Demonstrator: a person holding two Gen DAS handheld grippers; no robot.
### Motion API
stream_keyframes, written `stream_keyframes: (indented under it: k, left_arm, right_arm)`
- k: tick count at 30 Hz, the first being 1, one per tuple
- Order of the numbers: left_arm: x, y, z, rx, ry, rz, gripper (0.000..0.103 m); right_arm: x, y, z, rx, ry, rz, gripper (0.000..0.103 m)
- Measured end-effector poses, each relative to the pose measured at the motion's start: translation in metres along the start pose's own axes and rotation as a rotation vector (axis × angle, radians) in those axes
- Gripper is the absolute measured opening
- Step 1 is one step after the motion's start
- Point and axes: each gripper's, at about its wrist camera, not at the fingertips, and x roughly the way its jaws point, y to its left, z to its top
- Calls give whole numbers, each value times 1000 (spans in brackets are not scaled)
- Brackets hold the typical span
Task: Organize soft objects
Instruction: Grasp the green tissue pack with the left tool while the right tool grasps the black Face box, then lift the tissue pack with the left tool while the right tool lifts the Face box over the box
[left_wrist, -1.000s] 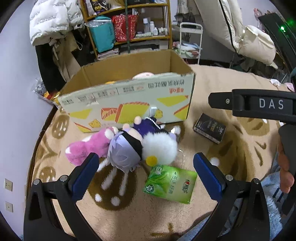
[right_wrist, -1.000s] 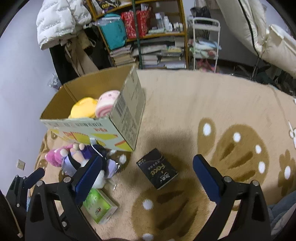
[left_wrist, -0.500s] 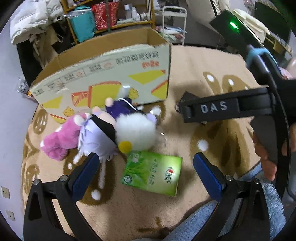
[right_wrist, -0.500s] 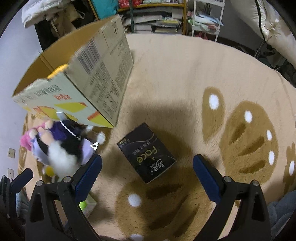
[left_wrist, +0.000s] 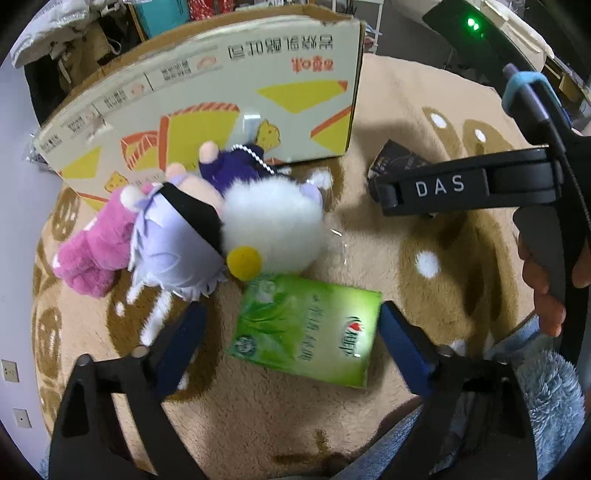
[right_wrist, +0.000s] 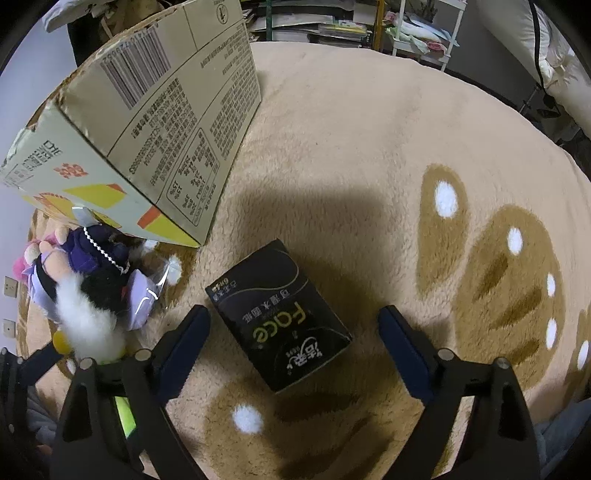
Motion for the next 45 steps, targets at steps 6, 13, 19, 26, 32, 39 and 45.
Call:
stream_keyframes:
  k: [6,13,19,26,32,39,45]
  left_arm:
    - [4,4,-1,-18,11,17,76]
    - [2,8,-1,-32,9,27,76]
    - [2,8,-2,-34,12,26,76]
    - [-6,9,-3,-33,-16,47,75]
    - [-30,8,-6,-27,-97,92,75]
    - [-69,13,-10,-31,-223,135,75]
    - [-99,19,-10,-19,-324,174,75]
  right_arm:
    - [6,5,-1,-21,8,-41,79]
    - [1,11,3,-63,-18,-75,77]
    - [0,17,-1,-71,-4,-43,59]
    - [-2,12,-1,-50,-4,3,57]
    - [-16,16,-2,-53,-29,15,57]
    - [-51,15,-7,-14,-110,49,57]
    - [-94,23,-17,-2,-226,68,57]
